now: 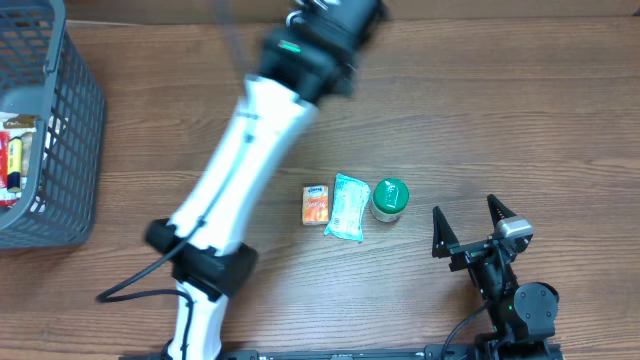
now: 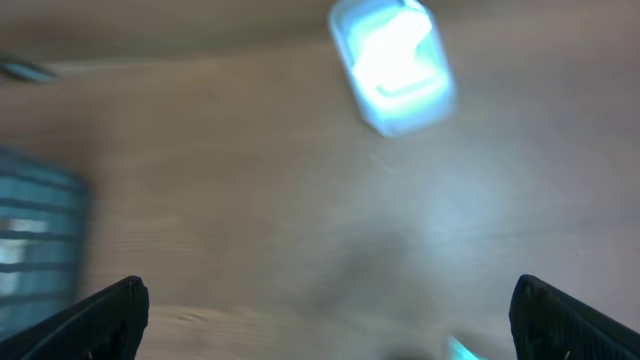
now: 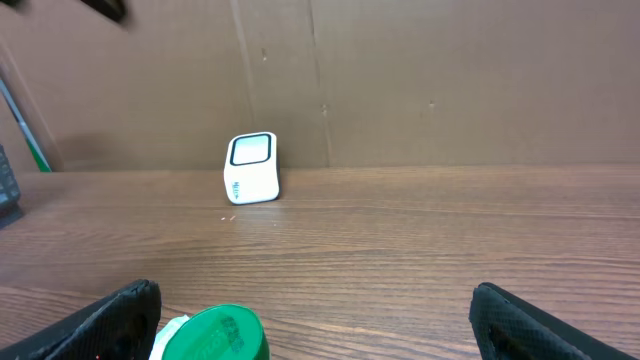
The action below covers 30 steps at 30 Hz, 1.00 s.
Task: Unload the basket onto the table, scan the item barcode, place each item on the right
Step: 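Move the left gripper back to the grey basket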
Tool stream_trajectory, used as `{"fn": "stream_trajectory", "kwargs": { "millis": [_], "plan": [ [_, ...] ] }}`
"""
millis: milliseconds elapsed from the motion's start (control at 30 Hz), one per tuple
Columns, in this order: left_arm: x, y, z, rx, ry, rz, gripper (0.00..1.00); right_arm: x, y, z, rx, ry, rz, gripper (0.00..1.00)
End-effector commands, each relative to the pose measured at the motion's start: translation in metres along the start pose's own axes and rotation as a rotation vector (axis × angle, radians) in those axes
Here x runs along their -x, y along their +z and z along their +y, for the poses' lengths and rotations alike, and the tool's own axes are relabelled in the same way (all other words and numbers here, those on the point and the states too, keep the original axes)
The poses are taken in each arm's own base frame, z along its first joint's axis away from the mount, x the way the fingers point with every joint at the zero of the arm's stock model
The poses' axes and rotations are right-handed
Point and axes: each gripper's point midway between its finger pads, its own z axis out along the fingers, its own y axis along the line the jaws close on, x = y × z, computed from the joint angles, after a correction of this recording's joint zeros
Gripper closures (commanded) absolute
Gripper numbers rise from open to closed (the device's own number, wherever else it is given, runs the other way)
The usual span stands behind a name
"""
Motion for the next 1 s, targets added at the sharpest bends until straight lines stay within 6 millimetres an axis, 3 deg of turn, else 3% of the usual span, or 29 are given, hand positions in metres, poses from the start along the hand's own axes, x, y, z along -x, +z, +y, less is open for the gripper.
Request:
{"fn": "stream_trajectory", "kwargs": {
  "millis": [0, 133, 267, 467, 700, 833, 967],
  "plan": [
    [0.035, -0.020, 0.085, 0.130, -0.067, -0.101, 0.00, -0.002, 0.000, -0.003, -0.013, -0.006, -0.004, 0.00],
    [0.041, -0.031, 0.177, 0.241, -0.213, -0.124, 0.00, -0.002, 0.000, -0.003, -0.013, -0.006, -0.004, 0.00],
    [0.022, -0.030, 0.260, 0.376, -0.333, -0.076, 0.00, -0.002, 0.000, -0.003, -0.013, -0.006, -0.004, 0.00],
    [-0.017, -0.017, 0.351, 0.475, -0.494, 0.022, 0.00, -0.002, 0.000, -0.003, -0.013, -0.006, -0.004, 0.00],
    [-0.066, -0.005, 0.428, 0.510, -0.656, 0.118, 0.01, -0.002, 0.000, -0.003, -0.013, -0.006, -0.004, 0.00],
    [-0.089, 0.014, 0.454, 0.469, -0.665, 0.177, 0.01, -0.002, 0.000, -0.003, -0.013, -0.006, -0.003, 0.00],
    [-0.108, 0.047, 0.469, 0.362, -0.619, 0.223, 0.00, -0.002, 0.000, -0.003, -0.013, -0.006, -0.004, 0.00]
  ]
}}
